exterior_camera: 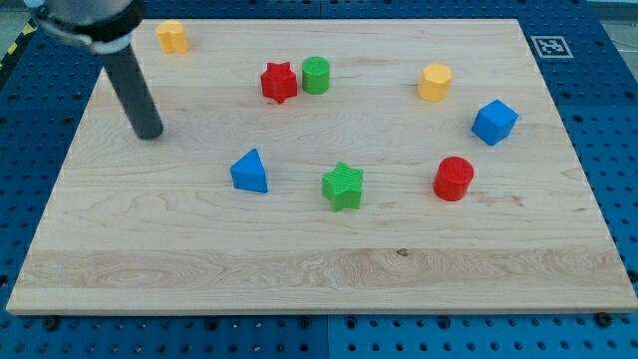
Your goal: Slightly move the blue triangle to the right of the board
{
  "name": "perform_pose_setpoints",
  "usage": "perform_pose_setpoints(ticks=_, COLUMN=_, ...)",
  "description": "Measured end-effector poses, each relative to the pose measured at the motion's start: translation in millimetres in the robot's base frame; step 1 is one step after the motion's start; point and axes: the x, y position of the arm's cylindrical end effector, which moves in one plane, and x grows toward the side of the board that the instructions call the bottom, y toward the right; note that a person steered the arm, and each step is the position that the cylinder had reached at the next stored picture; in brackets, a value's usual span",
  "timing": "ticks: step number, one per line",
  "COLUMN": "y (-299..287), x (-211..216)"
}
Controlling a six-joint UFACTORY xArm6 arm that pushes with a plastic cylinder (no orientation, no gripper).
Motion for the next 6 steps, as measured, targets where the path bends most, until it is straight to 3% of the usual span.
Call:
perform_pose_setpoints(ticks=1, y=13, x=40)
perform_pose_setpoints(ticks=3, y=63, x=71)
perform_pose_setpoints(ticks=4, y=90, x=71)
perform_pose_setpoints(ticks=6, y=104, x=11)
